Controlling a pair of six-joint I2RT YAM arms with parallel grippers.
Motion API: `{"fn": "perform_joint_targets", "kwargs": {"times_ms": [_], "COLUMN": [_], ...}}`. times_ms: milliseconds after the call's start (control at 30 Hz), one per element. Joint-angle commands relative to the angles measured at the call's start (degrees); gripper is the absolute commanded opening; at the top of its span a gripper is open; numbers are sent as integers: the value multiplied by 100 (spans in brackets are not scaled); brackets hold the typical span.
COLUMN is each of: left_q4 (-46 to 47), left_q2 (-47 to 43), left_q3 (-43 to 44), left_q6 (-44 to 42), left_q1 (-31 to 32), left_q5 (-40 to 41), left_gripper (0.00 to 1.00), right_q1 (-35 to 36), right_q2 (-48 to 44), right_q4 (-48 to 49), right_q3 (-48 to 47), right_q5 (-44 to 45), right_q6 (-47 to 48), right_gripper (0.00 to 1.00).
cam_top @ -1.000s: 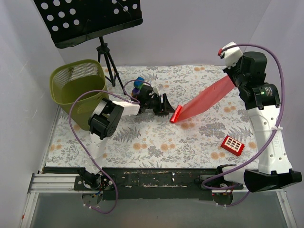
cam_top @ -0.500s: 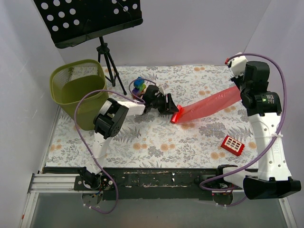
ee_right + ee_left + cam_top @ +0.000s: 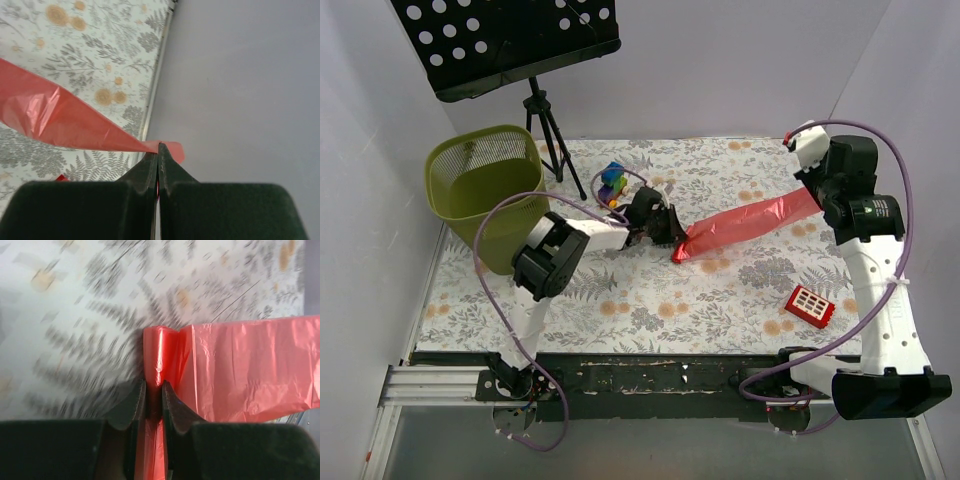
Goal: Put the trash bags into the trash bin
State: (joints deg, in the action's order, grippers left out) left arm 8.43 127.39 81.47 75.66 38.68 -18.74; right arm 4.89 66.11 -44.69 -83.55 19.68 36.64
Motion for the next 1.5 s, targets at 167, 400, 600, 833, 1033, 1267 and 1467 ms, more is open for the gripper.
{"fn": "perform_joint_targets", "kwargs": {"times_ms": [167, 400, 600, 833, 1033, 1267, 1467], "left_q4": [-1633, -879, -105, 238, 282, 449, 686], "left_q2": [-2454, -3370, -3520, -3292, -3028, -2799, -2676], "left_q3": [-2686, -4287, -4763, -4763, -4623, -4438, -4394], "left_q6": [1134, 1829, 2085, 2102, 2164, 2102, 2085], "left_q1": [-484, -861, -976, -985, -985, -976, -932], "left_q5": [1408, 1040, 820, 644, 600, 460, 292], "left_gripper": [0, 45, 47, 49, 49, 54, 58], "right_q1": [231, 504, 698, 856, 926, 962, 1119], "right_q2": [621, 1475, 1555, 1256, 1177, 1203, 1501], "right_q4": [329, -4, -277, -181, -146, -49, -189], "right_q3": [-318, -1479, -2165, -2517, -2570, -2851, -3667], "right_q5": [-2934, -3005, -2768, -2522, -2364, -2311, -2521], "right_q6": [45, 106, 185, 238, 370, 317, 177], "right_gripper": [1, 1, 1, 1, 1, 1, 1]}}
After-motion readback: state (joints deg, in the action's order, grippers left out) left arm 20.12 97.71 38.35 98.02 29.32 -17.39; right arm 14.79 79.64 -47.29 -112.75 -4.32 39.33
